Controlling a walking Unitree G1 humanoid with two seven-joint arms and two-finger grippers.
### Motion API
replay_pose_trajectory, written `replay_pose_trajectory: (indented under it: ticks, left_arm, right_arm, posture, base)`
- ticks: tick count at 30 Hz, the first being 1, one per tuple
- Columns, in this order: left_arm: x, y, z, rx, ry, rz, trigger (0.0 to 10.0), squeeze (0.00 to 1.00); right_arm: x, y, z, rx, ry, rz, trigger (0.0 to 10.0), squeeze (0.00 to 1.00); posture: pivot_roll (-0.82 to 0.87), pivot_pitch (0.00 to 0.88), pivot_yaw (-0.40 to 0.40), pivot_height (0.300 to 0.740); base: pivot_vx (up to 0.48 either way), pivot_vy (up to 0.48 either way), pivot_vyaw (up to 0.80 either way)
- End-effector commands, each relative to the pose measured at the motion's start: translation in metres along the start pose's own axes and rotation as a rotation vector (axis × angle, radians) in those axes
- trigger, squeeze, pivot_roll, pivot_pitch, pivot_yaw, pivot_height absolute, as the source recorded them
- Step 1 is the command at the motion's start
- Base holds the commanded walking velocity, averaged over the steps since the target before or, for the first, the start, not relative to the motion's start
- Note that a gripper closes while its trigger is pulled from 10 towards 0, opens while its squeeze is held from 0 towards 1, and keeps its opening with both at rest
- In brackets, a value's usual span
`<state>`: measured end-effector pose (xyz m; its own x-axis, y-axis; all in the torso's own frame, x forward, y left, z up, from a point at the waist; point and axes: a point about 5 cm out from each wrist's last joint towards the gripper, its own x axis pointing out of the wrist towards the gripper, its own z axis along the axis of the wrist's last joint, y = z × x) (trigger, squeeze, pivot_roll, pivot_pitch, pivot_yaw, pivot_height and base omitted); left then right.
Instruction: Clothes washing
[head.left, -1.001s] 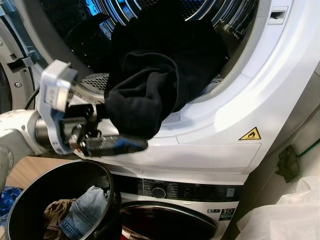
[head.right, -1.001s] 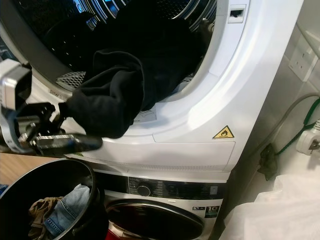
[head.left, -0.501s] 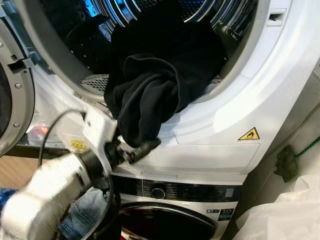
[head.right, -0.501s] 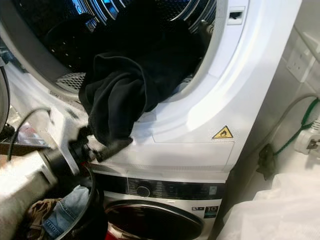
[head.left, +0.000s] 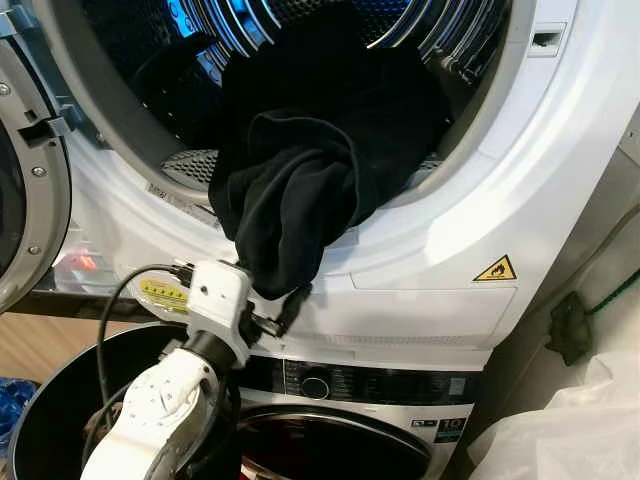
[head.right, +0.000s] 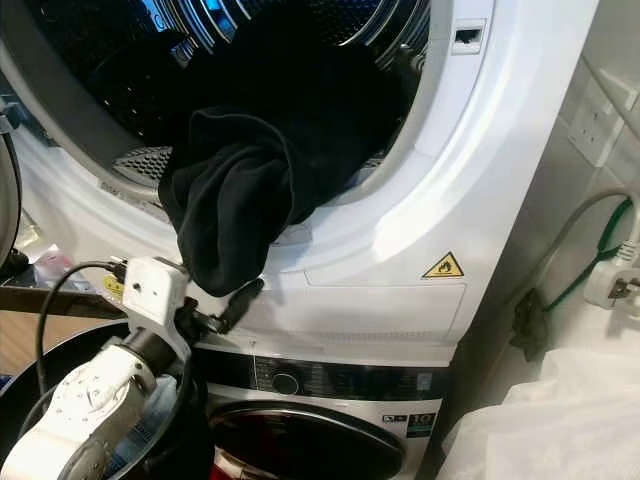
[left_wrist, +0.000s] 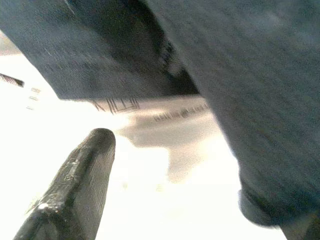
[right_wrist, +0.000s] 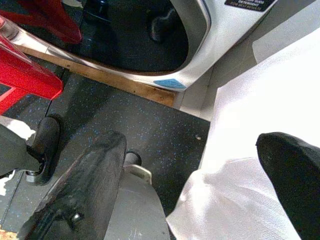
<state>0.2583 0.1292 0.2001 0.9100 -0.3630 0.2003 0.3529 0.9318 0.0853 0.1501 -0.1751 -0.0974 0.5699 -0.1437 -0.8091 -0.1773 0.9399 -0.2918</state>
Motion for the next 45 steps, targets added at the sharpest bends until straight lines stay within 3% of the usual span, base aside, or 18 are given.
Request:
replay_pose_trajectory:
  ticks: [1,10,12,21,27,37,40,45]
  left_arm:
    - [0.002,0.006,0.000,0.024,-0.015,0.023,10.0,0.00]
    - [0.014,-0.003,0.012,-0.014,-0.127,-0.092,10.0,0.00]
    - [0.019,-0.013,0.024,-0.007,-0.194,-0.181,10.0,0.00]
    - [0.019,-0.034,0.047,0.006,-0.266,-0.371,10.0,0.00]
    - [0.025,-0.038,0.064,0.011,-0.337,-0.379,10.0,0.00]
    - [0.063,-0.010,0.087,0.104,-0.404,-0.242,10.0,0.00]
    - [0.088,0.011,0.097,0.183,-0.362,-0.178,10.0,0.00]
    - [0.111,0.031,0.104,0.257,-0.294,-0.116,10.0,0.00]
  right_arm:
    - [-0.001,0.004,-0.001,-0.001,0.004,0.011,10.0,0.00]
    - [-0.001,0.001,-0.003,0.000,0.008,0.004,10.0,0.00]
    - [-0.001,0.001,-0.003,-0.002,0.009,0.004,10.0,0.00]
    - [-0.002,0.003,-0.006,0.005,0.014,0.002,10.0,0.00]
    - [-0.002,0.003,-0.008,0.004,0.016,0.001,10.0,0.00]
    - [-0.002,0.003,-0.006,0.009,0.013,-0.002,10.0,0.00]
    - [-0.002,0.003,-0.007,0.010,0.015,-0.001,10.0,0.00]
    - [-0.002,0.001,-0.007,0.016,0.017,-0.006,10.0,0.00]
  posture:
    - [0.14,0.000,0.078,0.740]
    - [0.14,0.000,0.074,0.740]
    - [0.14,0.000,0.074,0.740]
    - [0.13,0.000,0.079,0.740]
    - [0.13,0.000,0.077,0.740]
    - [0.12,0.000,0.078,0.740]
    - [0.11,0.000,0.081,0.740]
    - [0.10,0.000,0.084,0.740]
  base:
    - [0.000,0.000,0.00]
    - [0.000,0.000,0.00]
    - [0.000,0.000,0.00]
    - [0.000,0.000,0.00]
    - [0.000,0.000,0.00]
    - [0.000,0.000,0.00]
    - [0.000,0.000,0.00]
    - [0.000,0.000,0.00]
